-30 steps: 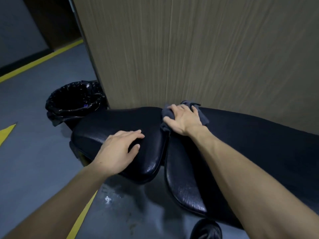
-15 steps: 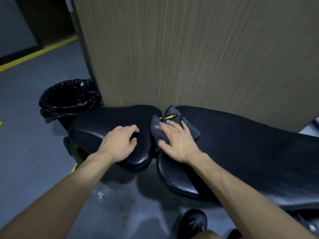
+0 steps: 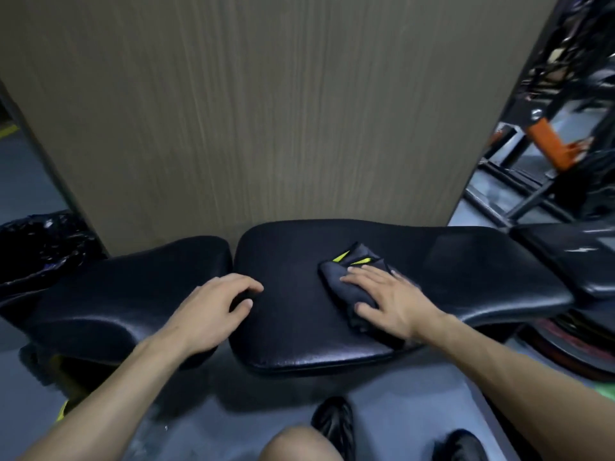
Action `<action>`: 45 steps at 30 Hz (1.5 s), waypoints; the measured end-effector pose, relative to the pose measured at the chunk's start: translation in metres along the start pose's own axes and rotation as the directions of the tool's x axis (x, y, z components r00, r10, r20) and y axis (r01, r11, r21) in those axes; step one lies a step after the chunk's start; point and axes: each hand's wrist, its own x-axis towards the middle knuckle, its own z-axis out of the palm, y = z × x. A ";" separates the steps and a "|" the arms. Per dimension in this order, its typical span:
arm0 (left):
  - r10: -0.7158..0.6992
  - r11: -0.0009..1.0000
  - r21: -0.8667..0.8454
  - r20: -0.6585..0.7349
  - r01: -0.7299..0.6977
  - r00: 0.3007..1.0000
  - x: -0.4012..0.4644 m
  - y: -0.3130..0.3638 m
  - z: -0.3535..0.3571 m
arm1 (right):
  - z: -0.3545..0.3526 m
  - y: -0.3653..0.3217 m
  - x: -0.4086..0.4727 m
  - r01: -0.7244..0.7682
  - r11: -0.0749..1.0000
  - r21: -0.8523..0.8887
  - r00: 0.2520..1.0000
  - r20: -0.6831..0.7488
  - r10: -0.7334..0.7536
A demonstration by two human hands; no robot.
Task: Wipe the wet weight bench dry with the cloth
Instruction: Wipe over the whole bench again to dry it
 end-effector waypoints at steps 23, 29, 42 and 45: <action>0.333 0.919 -0.249 0.078 -0.305 0.940 0.205 0.180 0.105 | -0.036 0.120 -0.002 -0.631 0.668 0.395 0.726 -0.001 0.687; 0.279 0.922 -0.290 0.036 -0.257 0.959 0.216 0.184 0.105 | -0.057 0.123 -0.001 -0.554 0.770 0.316 0.782 -0.118 0.612; 0.411 0.911 -0.086 0.277 -0.404 0.869 0.233 0.188 0.111 | -0.068 0.174 0.017 -0.701 0.581 0.413 0.700 0.243 0.671; 0.462 0.886 -0.092 0.276 -0.455 0.843 0.234 0.195 0.121 | -0.069 0.171 0.009 -0.686 0.504 0.525 0.699 0.283 0.656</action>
